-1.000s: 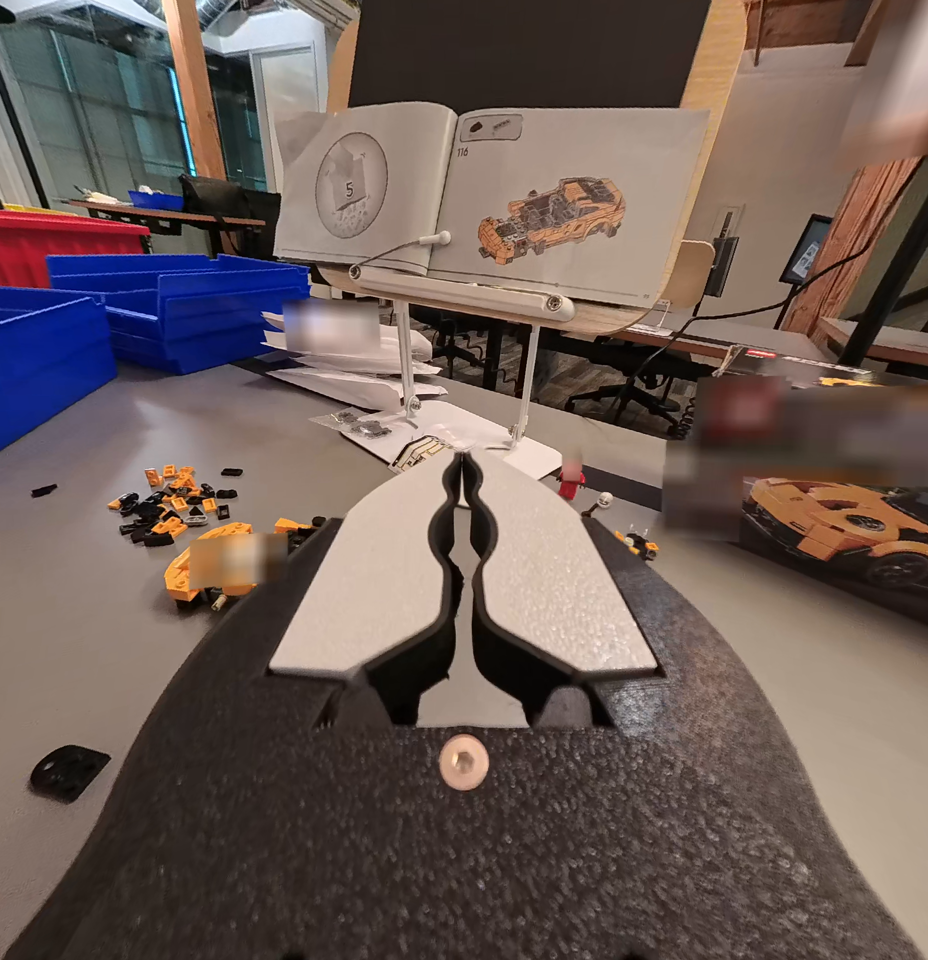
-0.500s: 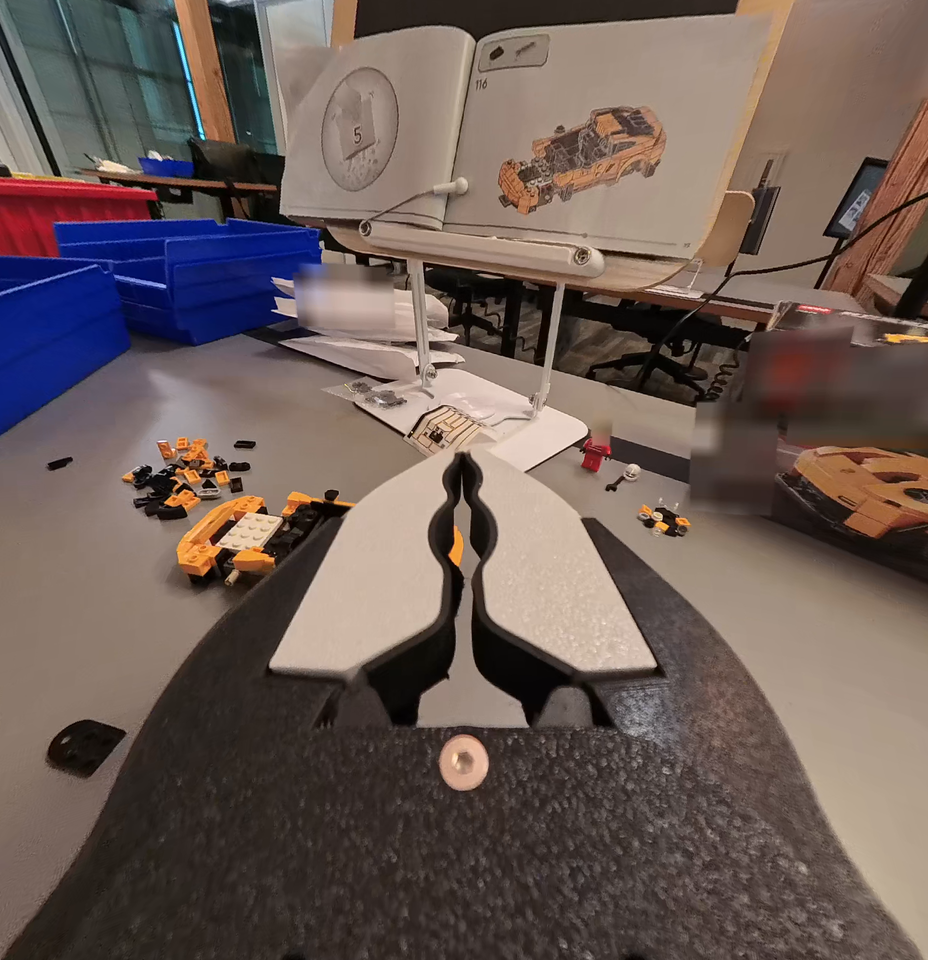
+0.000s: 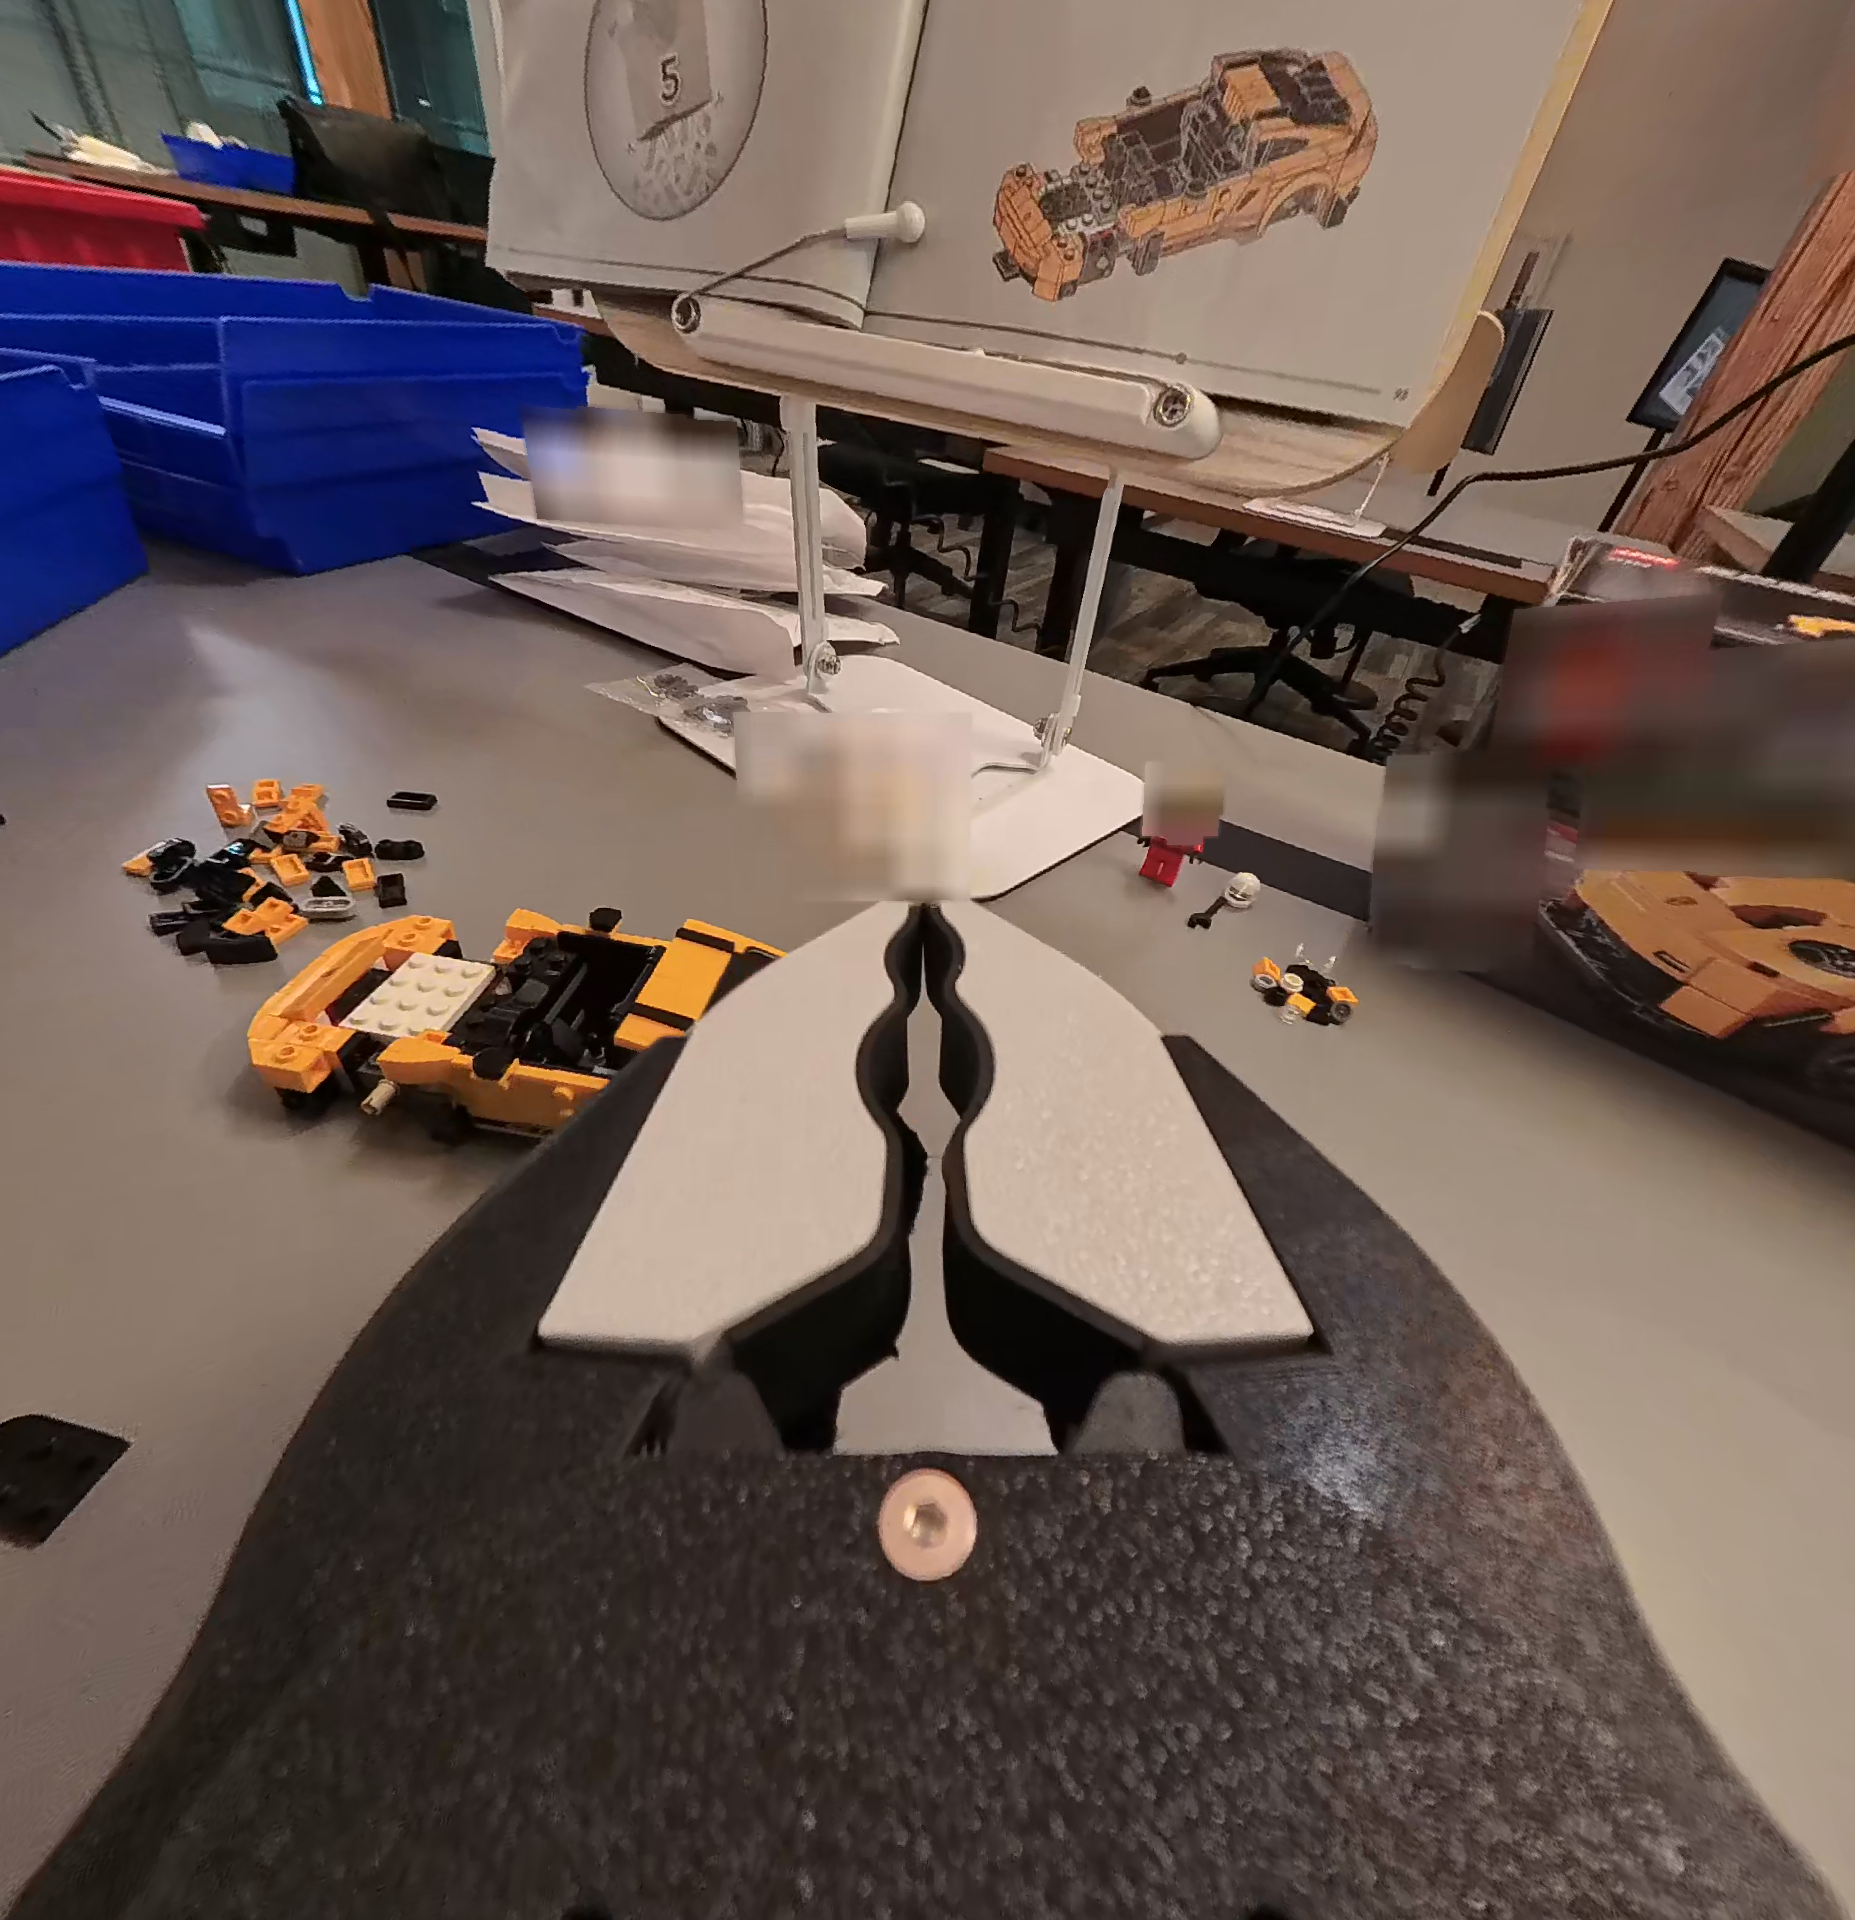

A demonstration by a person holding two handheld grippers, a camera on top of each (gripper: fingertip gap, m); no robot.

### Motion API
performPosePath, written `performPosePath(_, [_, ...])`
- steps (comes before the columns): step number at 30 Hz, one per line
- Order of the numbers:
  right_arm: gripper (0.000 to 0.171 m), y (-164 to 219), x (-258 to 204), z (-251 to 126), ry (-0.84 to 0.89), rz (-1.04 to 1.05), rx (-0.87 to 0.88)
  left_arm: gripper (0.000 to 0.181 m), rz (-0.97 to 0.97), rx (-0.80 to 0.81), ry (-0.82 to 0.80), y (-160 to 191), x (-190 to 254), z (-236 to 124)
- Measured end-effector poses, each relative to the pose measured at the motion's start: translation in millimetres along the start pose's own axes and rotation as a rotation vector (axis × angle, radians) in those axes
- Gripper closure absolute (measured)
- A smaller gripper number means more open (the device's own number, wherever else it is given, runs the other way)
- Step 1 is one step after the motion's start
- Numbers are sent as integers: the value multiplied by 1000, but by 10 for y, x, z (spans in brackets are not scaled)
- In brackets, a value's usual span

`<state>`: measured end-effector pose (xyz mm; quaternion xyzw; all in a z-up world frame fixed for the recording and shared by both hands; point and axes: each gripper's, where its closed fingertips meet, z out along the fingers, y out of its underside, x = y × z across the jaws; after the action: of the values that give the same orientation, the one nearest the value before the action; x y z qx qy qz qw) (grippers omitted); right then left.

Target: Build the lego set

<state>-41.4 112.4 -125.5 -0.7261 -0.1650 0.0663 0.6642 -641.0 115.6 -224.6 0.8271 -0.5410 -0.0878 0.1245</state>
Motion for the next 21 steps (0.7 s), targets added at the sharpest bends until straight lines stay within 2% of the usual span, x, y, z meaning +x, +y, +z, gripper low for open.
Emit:
performPosePath(14, [171,15,14,5,-17,29,-7,166,-40,-34,64,25,-15,22])
performPosePath(17, [171,-16,-3,-17,-28,31,5,167,-76,52,65,56,-14,-172])
performPosePath(21, [171,-71,-39,-44,-46,22,25,167,-123,280,26,32,-41,-666])
